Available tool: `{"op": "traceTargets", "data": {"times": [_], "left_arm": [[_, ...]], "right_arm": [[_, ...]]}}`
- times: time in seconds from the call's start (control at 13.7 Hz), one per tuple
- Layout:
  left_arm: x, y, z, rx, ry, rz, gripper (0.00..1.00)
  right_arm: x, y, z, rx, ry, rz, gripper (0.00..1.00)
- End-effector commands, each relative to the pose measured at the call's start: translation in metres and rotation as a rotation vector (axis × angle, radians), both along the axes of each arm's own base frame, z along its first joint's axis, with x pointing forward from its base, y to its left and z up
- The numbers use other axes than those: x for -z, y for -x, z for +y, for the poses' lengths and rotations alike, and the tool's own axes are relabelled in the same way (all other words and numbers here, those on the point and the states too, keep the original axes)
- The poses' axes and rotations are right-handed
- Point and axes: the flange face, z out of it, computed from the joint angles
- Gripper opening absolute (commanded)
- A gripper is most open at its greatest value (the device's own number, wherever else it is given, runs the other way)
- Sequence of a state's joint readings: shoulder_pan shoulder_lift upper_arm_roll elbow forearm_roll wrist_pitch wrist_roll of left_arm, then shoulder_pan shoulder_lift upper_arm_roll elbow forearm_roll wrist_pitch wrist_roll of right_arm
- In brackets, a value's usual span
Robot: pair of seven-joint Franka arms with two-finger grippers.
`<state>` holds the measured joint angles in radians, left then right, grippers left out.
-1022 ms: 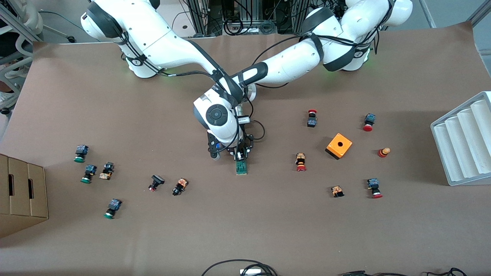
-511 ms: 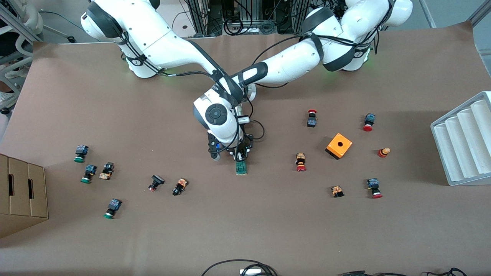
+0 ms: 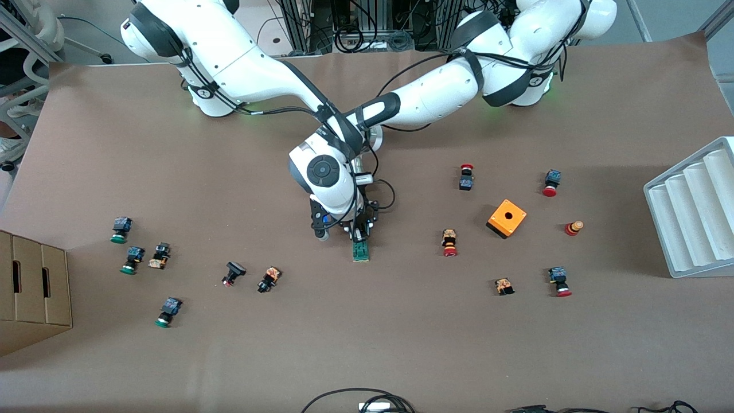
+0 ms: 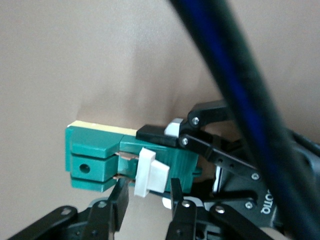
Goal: Close load switch with both arms
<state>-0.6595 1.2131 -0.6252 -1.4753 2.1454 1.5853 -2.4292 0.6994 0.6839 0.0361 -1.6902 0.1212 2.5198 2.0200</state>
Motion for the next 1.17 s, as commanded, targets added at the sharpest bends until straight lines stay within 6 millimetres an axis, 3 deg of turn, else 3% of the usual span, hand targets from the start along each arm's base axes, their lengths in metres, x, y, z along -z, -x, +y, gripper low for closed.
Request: {"op": "traceTargets", "data": {"times": [0.0,0.36,0.66,1.09], "left_arm": [[-0.002,0.005,-0.015,0.018,0.004,0.018,0.5],[-0.002,0.006,-0.015,0.02,0.003,0.018,0.5],[-0.002,0.006,-0.015,0.02,0.003,0.018,0.5],[-0.002,0.006,-0.015,0.02,0.003,0.018,0.5]], "right_arm": [[0.005,0.003,-0.006,-0.016,0.014,-0.019,0.42],[-0.004,-0.002,-0.006,-0.012,0.005,-0.031,0.4],[-0.007,-0.009,-0.011,-0.003,0.0,-0.037,0.3],[-0.017,-0.024,-0.017,0.022,-0.018,-0.054,0.3]]}}
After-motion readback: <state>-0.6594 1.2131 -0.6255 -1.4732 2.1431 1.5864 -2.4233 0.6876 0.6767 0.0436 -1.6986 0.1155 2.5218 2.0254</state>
